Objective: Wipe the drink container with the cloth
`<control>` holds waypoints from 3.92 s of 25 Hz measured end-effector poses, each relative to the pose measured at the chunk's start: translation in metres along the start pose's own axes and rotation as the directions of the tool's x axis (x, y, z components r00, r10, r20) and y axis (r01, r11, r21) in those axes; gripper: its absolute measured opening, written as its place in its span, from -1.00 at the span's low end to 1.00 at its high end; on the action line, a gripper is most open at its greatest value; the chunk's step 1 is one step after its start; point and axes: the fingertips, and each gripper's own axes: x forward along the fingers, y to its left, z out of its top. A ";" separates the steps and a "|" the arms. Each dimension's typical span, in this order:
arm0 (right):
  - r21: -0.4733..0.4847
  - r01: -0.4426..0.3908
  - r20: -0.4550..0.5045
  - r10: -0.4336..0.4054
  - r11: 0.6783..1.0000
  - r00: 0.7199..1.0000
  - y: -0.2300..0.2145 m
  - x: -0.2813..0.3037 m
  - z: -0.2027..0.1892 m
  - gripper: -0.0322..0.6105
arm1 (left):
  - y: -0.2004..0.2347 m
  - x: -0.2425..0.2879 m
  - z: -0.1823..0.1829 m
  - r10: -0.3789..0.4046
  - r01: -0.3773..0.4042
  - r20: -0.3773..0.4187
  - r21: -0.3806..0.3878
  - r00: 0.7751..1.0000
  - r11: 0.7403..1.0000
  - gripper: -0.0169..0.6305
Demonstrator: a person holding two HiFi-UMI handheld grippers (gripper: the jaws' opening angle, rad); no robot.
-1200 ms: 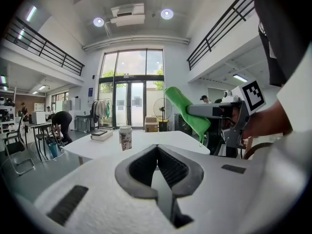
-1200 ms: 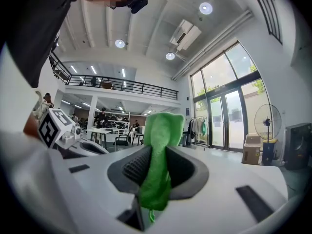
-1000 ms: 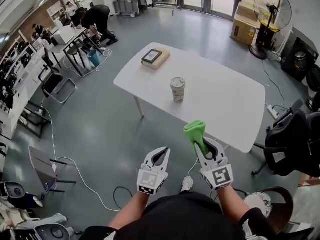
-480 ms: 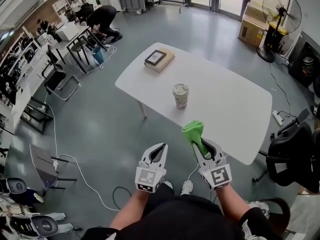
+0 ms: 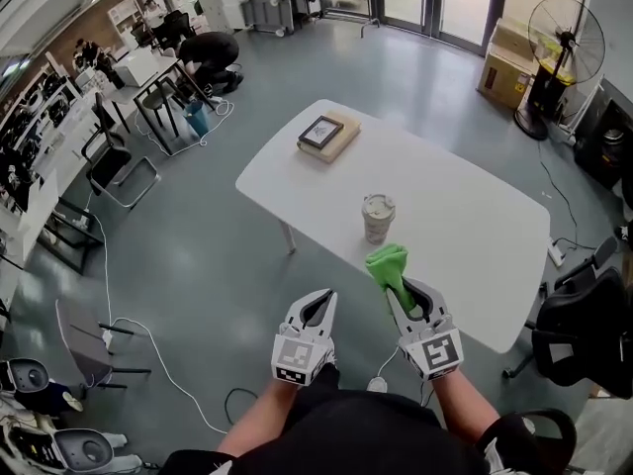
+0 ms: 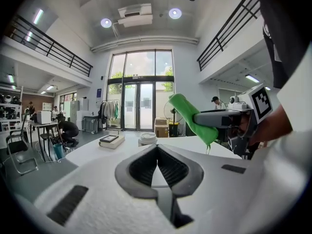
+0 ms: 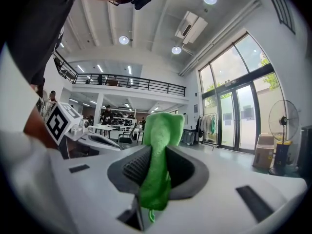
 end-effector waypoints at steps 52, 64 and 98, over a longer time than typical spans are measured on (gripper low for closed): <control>-0.344 0.179 -0.458 -0.332 0.922 0.824 -0.044 0.198 -0.142 -0.61 | 0.142 0.095 -0.067 -0.183 0.178 -0.138 -0.050 0.973 0.983 -0.91; -0.321 0.194 -0.543 -0.348 0.927 0.765 -0.045 0.197 -0.187 -0.60 | 0.140 0.086 -0.084 -0.185 0.178 -0.170 -0.055 0.968 0.982 -0.91; -0.373 0.109 -0.542 -0.311 0.921 0.781 -0.029 0.194 -0.198 -0.59 | 0.159 0.075 -0.098 -0.148 0.140 -0.201 -0.052 0.968 0.989 -0.91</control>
